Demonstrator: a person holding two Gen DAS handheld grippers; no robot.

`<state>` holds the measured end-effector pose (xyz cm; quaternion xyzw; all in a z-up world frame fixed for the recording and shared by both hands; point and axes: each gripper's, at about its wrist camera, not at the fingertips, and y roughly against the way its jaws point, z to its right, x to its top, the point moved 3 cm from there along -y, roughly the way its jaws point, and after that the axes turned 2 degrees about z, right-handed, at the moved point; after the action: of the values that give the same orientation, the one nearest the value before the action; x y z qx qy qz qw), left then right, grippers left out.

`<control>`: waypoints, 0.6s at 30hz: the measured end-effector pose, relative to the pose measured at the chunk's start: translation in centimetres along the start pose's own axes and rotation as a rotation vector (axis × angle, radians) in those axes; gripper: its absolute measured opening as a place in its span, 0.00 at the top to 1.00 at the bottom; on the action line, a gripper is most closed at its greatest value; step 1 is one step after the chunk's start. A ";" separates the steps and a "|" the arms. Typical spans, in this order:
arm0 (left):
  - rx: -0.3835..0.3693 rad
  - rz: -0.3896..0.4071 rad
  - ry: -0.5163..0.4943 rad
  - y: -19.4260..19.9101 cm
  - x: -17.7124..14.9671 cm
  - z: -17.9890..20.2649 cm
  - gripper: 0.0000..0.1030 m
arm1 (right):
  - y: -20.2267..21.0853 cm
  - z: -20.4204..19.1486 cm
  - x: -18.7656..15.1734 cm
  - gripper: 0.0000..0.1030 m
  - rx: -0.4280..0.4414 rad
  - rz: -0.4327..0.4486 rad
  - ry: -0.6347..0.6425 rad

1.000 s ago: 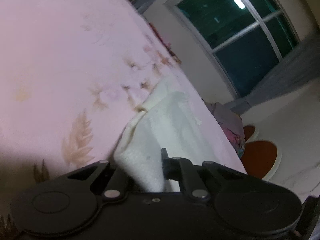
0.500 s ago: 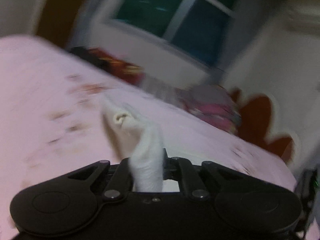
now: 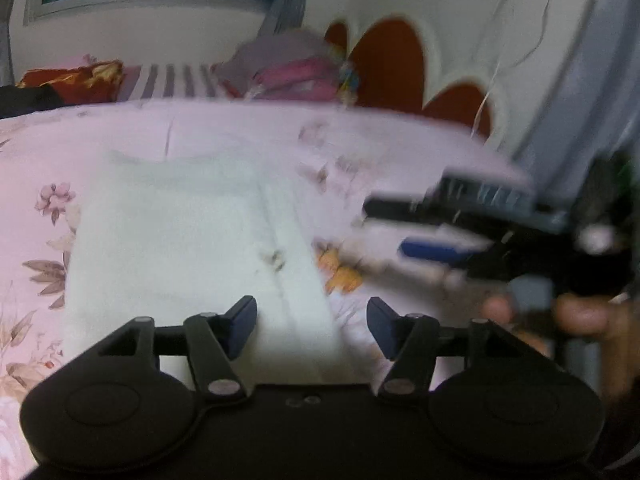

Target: Fold small clothes

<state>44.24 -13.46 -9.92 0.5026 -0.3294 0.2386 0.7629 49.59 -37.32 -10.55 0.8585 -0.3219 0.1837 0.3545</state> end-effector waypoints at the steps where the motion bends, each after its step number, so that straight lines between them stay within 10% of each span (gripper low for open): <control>1: 0.018 0.049 0.015 1.3 0.6 -1.0 0.42 | 0.2 -0.1 0.1 0.30 0.017 -0.001 -0.002; 7: 0.188 0.126 0.162 3.5 2.4 -10.1 0.50 | -2.4 -2.1 -1.0 0.48 0.118 -0.100 0.008; 15: 0.227 -0.048 0.231 0.1 -0.3 -13.9 0.54 | -7.4 -3.4 -3.1 0.50 0.097 -0.210 0.011; 18: 0.201 0.009 0.211 0.7 0.3 -13.7 0.55 | -8.1 -3.9 -3.2 0.50 0.089 -0.226 0.024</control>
<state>47.51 -0.52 -13.06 0.5469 -0.2242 0.3255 0.7380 52.48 -28.79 -13.62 0.9019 -0.2103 0.1670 0.3383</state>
